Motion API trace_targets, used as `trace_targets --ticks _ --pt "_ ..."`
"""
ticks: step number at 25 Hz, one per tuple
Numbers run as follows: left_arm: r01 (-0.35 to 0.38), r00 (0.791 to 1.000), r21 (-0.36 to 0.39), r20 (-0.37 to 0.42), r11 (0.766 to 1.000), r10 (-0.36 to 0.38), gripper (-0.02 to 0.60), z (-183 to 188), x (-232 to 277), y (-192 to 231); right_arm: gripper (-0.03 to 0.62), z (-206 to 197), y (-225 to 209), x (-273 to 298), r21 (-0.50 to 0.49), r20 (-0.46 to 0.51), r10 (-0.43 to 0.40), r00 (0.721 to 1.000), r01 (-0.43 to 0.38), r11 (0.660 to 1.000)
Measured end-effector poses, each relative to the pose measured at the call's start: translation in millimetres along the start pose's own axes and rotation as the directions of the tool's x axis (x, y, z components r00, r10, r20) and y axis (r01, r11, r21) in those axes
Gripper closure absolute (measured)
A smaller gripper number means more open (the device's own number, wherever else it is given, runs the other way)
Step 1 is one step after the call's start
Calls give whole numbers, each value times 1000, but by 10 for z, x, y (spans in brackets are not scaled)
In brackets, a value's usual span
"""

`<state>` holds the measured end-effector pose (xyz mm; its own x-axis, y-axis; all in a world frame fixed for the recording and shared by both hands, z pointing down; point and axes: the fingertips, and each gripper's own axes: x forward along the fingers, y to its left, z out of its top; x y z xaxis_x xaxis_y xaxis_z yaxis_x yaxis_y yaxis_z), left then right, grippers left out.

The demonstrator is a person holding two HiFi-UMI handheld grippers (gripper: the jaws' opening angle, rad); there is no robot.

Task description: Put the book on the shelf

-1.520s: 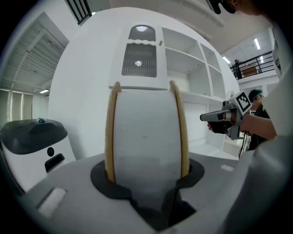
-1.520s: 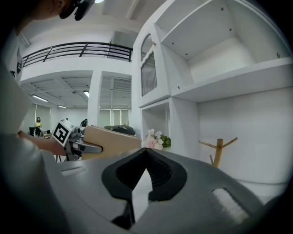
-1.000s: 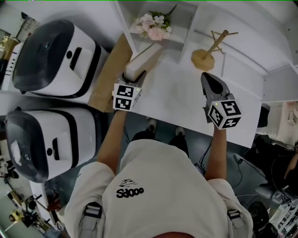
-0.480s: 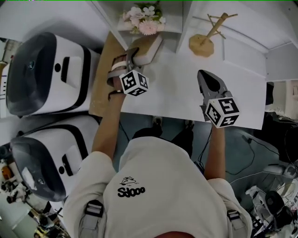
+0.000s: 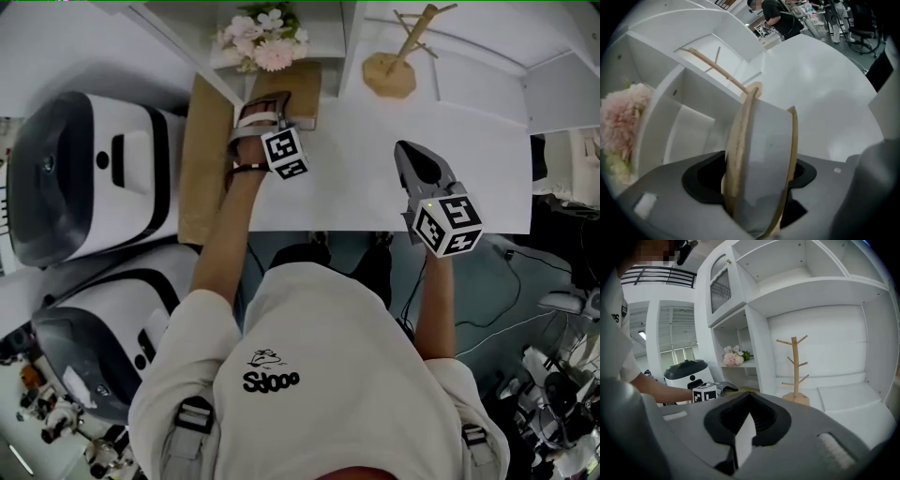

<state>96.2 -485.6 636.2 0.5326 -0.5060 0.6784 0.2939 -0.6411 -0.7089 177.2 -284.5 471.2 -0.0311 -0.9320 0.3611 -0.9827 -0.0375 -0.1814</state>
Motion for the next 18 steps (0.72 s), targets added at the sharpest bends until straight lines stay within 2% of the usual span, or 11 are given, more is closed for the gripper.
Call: trace_targets --ticks 2,7,10,12,16,18 --pt "70 998 1 10 998 -70 183 50 109 -107 592 -20 -1 -18 4 -7 -7 1000 7 1000" --pt "120 993 -16 13 993 -120 153 102 340 -25 592 -77 -57 15 9 -24 -26 999 26 1000" --pt "216 976 -16 -5 976 -216 121 100 520 -125 592 -123 -76 22 17 -32 -35 999 35 999" --pt "261 965 -40 0 965 -261 143 94 626 -162 592 -150 -116 21 15 -40 -45 998 46 999" --pt "251 968 -87 35 964 -249 155 127 717 -50 592 -225 -225 -25 17 -58 -81 995 82 996" --pt "211 977 -73 41 975 -209 209 154 749 1 592 -271 -252 -45 17 -71 -92 993 93 996"
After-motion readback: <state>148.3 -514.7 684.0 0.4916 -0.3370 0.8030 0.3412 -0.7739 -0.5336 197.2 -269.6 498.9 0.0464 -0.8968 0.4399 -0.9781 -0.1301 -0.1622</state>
